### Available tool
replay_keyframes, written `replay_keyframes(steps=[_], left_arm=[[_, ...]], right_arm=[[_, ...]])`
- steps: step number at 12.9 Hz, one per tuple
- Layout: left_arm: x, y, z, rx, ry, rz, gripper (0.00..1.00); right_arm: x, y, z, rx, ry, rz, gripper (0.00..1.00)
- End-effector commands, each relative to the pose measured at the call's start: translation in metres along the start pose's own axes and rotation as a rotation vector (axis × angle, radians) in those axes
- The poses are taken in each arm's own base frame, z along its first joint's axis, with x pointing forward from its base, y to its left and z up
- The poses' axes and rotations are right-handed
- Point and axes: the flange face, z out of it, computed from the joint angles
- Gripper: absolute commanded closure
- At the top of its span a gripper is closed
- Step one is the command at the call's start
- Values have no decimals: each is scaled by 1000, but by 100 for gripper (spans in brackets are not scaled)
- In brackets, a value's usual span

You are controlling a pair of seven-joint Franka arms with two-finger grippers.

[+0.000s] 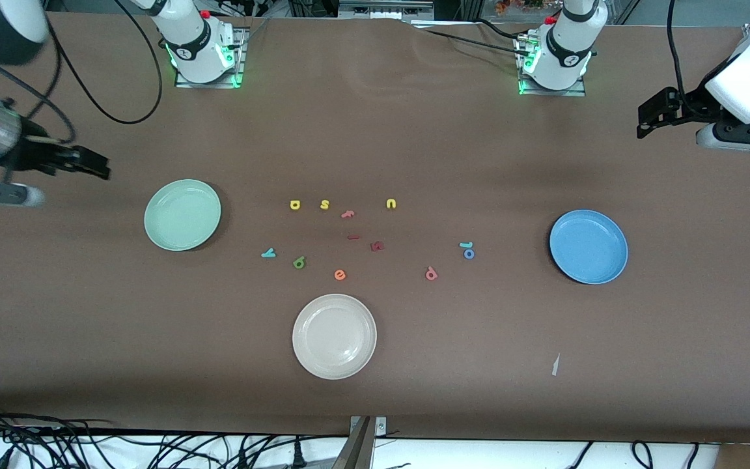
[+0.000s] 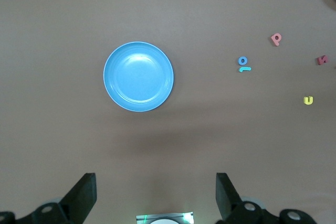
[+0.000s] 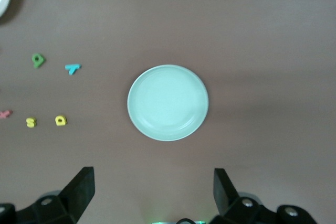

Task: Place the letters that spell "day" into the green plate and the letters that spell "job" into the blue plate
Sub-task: 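Reach the right gripper to the cyan T letter and grasp it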

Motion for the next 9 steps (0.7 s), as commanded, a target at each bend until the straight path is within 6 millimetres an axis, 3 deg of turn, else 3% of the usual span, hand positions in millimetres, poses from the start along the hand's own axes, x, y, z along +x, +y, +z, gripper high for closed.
replay_keyframes(steps=[1,3,4,5,6,9], left_arm=[[-3,0,-6,20,6,-7,0],[-3,-1,-5,21,4,-9,0],[-3,-1,-6,21,6,-9,0],[-3,0,-6,21,6,-7,0],[-3,0,-6,21,6,-7,0],[-3,0,-6,21,6,-7,0]], right_arm=[[32,-35,57,-17,-56,-27,0],[57,-61,99,-25,-25,48,0],[65,-87,123,-31,-12,38,0],[73,-99,146,-32,5,64,0],[79,-102,167,-27,25,88,0],[87,-158,232,-15,91,9,1]])
